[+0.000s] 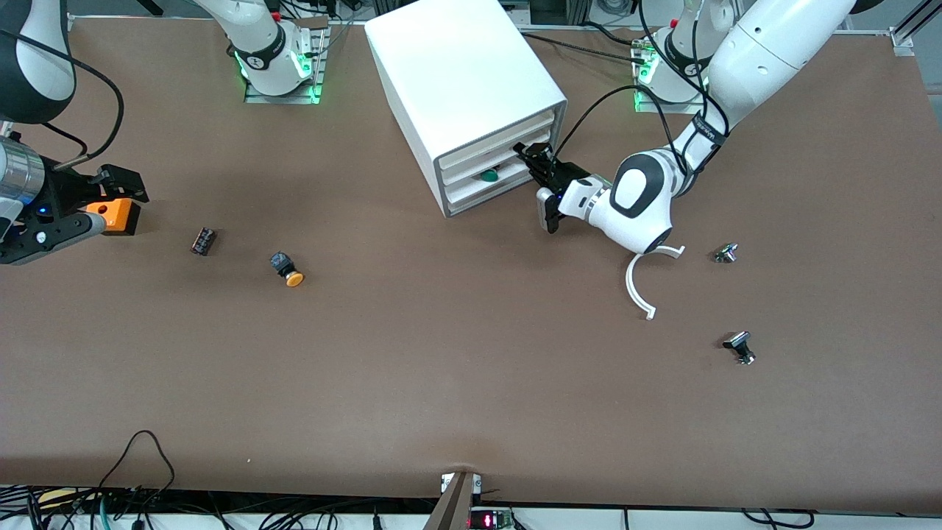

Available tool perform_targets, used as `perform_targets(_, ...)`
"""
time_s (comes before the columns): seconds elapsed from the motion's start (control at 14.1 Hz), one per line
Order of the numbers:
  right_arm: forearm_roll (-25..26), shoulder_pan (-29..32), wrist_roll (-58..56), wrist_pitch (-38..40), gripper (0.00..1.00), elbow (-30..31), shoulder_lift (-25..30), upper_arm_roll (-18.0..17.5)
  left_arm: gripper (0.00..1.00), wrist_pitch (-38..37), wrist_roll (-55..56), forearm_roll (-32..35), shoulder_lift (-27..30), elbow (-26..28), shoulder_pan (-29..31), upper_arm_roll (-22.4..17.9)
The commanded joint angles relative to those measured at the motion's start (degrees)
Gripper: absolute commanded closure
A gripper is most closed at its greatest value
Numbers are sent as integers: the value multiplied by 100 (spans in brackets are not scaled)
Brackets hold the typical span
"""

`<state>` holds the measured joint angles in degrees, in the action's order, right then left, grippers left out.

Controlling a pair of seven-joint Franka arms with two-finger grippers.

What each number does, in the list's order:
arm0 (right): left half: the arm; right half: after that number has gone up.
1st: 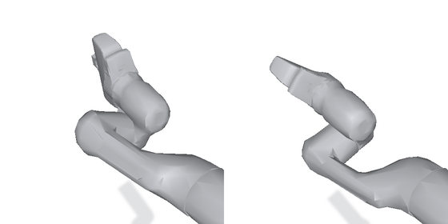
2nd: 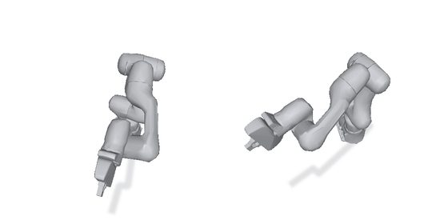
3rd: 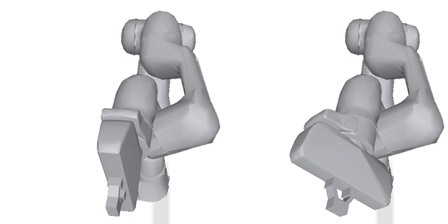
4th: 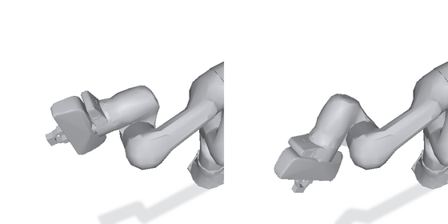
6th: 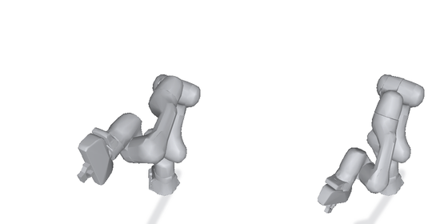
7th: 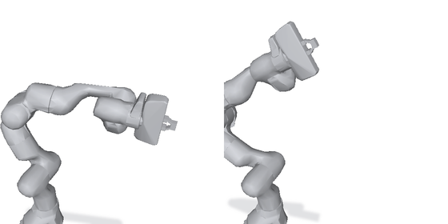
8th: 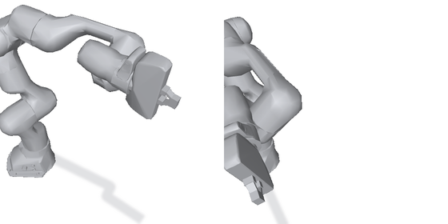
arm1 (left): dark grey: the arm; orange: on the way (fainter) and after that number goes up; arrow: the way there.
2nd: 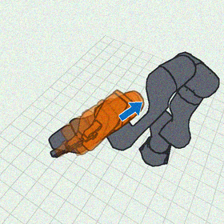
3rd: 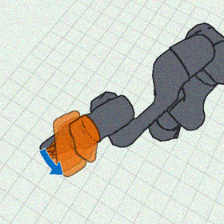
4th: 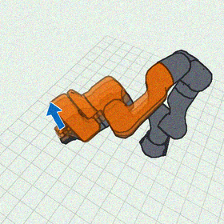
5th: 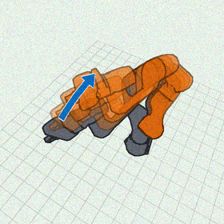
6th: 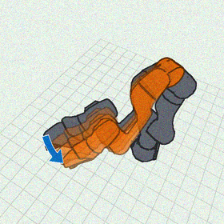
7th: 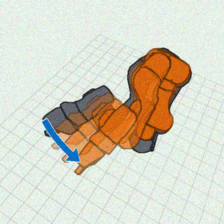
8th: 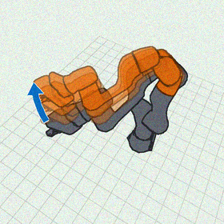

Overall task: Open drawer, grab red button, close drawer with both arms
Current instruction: 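Pull the drawer outward with the left gripper to open it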

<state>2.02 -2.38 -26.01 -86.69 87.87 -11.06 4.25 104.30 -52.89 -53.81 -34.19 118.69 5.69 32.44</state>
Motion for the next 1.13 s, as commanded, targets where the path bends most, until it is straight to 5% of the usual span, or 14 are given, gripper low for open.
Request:
perform_targets(0.0, 71, 36, -18, 3, 0, -42, -11, -38, 100, 91, 60, -156, 62, 67, 134, 35)
perform_targets(1.06, -88, -149, 79, -164, 0, -42, -11, -108, 100, 135, 104, -112, -52, -267, 433, -176)
